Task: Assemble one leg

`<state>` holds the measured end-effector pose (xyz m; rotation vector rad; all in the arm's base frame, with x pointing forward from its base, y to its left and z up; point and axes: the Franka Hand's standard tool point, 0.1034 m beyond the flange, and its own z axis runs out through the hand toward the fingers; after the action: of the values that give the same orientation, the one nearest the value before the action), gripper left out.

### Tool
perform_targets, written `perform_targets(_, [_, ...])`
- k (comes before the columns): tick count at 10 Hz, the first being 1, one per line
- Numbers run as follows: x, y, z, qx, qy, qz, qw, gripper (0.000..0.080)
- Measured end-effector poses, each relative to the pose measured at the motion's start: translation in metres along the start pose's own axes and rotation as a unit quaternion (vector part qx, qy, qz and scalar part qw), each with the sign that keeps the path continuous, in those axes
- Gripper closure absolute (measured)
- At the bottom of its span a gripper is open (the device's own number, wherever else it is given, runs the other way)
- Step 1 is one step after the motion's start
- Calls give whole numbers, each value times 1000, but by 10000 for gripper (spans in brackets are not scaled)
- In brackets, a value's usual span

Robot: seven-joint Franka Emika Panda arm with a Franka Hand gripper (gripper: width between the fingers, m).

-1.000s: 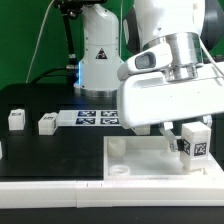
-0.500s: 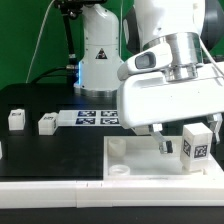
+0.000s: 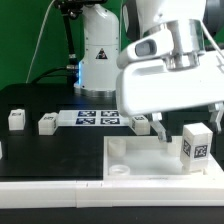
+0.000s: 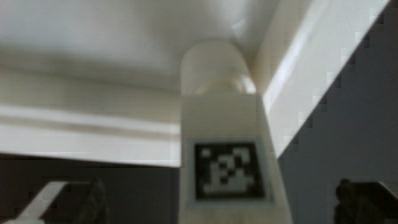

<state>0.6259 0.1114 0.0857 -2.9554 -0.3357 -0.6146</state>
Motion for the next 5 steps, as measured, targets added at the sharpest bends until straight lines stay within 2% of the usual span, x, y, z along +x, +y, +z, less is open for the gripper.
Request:
perform_targets(2, [9,3,-8,2,-10,2,1000,150])
perform_targets(4, [6,1,-6,5,-22,1,1000,150])
perform_targets(5, [2,-1,-5,11,-50,2,999,150])
